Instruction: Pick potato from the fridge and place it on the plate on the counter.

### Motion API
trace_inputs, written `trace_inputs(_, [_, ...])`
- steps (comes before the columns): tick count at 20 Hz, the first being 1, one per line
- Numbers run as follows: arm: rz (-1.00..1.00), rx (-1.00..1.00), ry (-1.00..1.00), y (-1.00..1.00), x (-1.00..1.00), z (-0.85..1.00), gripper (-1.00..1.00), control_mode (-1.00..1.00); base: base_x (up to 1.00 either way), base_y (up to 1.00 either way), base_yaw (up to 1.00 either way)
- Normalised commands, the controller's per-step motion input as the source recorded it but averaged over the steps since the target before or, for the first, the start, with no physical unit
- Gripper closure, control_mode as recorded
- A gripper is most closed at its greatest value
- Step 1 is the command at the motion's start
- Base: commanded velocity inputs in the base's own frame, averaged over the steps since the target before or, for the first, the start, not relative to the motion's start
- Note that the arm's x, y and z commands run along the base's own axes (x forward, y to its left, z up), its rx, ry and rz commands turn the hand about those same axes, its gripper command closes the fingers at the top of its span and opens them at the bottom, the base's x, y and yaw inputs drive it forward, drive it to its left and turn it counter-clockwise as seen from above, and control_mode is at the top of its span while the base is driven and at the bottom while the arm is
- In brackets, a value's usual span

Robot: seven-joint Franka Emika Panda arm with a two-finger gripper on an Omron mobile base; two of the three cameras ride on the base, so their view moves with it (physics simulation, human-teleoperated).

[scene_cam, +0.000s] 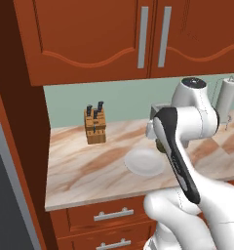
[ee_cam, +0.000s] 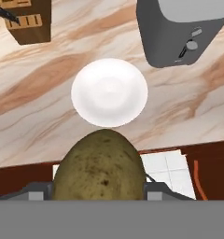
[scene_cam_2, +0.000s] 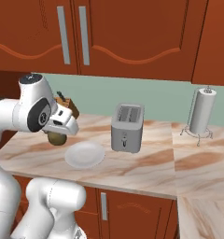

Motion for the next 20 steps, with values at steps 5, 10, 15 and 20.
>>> trace_inputs(5, [0.01, 0.00, -0.01, -0.21, 0.88, -0.59, 1.00, -1.00, 0.00, 0.00, 0.00])
trace_inputs(10, [0.00, 0.00, 0.00, -0.05, 0.86, -0.75, 1.00, -1.00, 0.00, 0.00, 0.00])
trace_inputs(15, [0.00, 0.00, -0.02, 0.00, 0.70, -0.64, 1.00, -1.00, 0.00, 0.00, 0.00])
trace_inputs(20, [0.00, 0.00, -0.02, 0.00, 0.57, -0.49, 1.00, -1.00, 0.00, 0.00, 0.00])
